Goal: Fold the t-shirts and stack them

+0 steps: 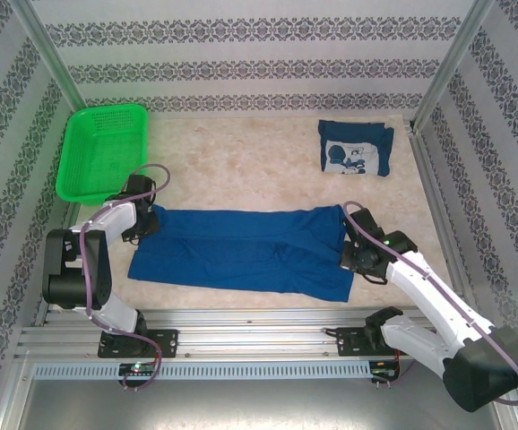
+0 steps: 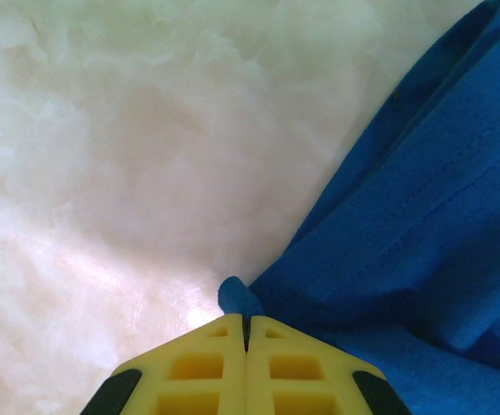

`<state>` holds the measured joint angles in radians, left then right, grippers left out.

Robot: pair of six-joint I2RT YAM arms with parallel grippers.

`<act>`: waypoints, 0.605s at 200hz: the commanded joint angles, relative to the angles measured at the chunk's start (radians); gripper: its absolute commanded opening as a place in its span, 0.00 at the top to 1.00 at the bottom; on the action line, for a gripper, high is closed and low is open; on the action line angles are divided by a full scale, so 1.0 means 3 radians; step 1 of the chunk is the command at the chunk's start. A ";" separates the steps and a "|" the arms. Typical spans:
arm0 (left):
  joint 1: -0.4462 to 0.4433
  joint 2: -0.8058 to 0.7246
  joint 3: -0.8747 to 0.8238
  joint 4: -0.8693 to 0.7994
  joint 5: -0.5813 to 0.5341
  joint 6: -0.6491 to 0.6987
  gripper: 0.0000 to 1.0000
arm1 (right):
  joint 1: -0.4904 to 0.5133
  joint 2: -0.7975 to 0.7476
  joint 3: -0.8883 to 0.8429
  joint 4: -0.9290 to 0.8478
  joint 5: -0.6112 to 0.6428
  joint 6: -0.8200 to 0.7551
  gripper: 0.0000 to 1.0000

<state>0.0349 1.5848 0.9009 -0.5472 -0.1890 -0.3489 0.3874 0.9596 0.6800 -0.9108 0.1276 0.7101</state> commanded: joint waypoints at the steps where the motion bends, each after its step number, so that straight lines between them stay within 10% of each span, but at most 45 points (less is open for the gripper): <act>1: 0.0046 0.0055 0.0011 -0.0195 -0.0138 -0.0104 1.00 | 0.0085 -0.0060 -0.0109 -0.0049 0.0095 0.0235 1.00; 91: 0.0032 -0.0474 0.0061 -0.0370 0.0131 -0.0400 0.48 | 0.0474 0.0145 -0.0242 -0.0045 0.0082 0.0352 0.98; 121: -0.0017 -0.0722 0.0000 -0.0303 0.0341 -0.0486 0.41 | 0.0498 0.0221 -0.0283 -0.0074 0.0075 0.0465 0.75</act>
<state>0.0349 1.4261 0.9016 -0.6147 -0.1417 -0.4500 0.5266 1.0058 0.6106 -0.9016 0.1280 0.8101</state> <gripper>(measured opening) 0.570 0.151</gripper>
